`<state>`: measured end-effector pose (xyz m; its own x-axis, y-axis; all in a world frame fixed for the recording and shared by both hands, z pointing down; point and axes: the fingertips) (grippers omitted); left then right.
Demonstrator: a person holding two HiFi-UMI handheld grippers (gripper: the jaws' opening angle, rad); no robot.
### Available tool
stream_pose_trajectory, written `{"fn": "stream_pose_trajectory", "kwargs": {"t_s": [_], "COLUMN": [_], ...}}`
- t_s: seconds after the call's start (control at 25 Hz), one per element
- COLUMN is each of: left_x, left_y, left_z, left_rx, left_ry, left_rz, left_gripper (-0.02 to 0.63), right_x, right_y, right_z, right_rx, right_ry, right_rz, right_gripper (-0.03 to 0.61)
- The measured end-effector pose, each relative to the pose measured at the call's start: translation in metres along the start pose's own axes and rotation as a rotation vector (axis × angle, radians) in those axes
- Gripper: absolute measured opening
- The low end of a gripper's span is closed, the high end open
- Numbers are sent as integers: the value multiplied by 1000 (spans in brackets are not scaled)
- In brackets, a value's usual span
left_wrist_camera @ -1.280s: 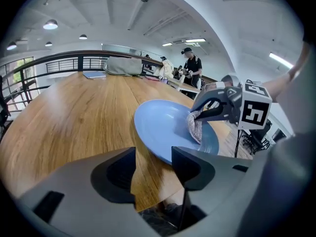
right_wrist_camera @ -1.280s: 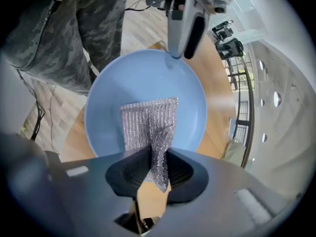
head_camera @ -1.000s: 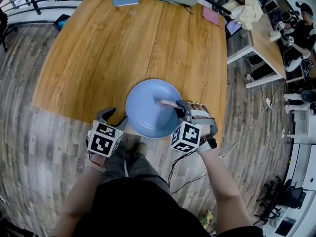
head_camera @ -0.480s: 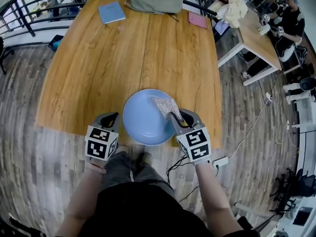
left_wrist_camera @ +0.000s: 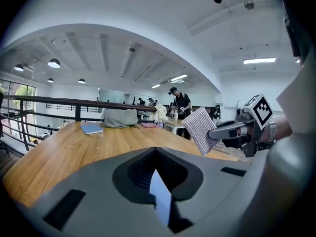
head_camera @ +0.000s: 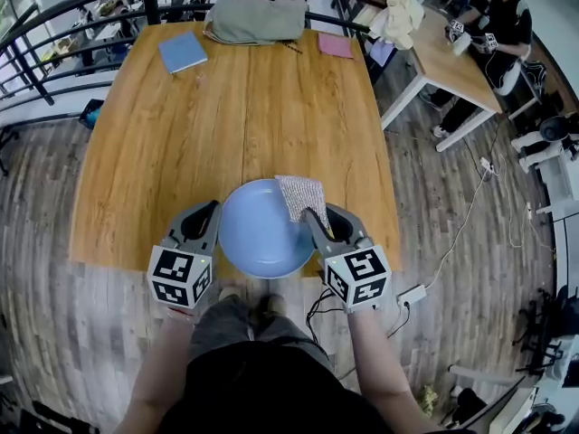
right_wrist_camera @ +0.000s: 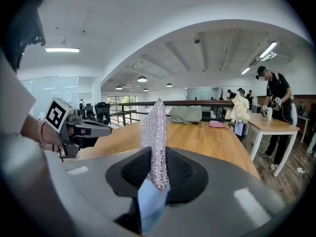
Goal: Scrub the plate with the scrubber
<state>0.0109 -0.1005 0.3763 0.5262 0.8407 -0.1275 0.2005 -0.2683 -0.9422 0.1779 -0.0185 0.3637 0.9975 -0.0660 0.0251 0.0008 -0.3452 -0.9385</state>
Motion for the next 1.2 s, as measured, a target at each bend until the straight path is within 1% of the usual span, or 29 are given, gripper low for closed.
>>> {"fn": "stream_pose_trajectory", "kwargs": {"t_s": [0.24, 0.48, 0.76, 1.04, 1.2], "left_x": [1, 4, 4, 3, 1], "left_y": [30, 48, 58, 73, 82], "left_z": [1, 8, 12, 14, 18], "left_rx": [102, 174, 203, 237, 243], "left_ry": [1, 3, 6, 10, 27], "left_rz": [18, 8, 3, 2, -11], "left_gripper": [-3, -3, -3, -3, -3], "right_x": [16, 20, 24, 29, 28], "right_y": [20, 37, 54, 68, 80], "right_z": [17, 27, 35, 42, 47], "right_rx": [96, 191, 260, 300, 323], "right_ry": [-53, -79, -113, -132, -141], "right_rz": [-45, -69, -92, -75, -59], "right_gripper": [86, 86, 86, 86, 86]}}
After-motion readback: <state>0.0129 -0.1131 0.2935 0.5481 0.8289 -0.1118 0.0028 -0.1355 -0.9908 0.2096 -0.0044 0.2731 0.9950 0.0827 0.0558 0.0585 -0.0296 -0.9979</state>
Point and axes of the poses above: the fingertips, and each gripper's own axes: z backward along the fingers, x to its right, y out of its top, and after that the axes turned 4 degrees about -y, right-handed
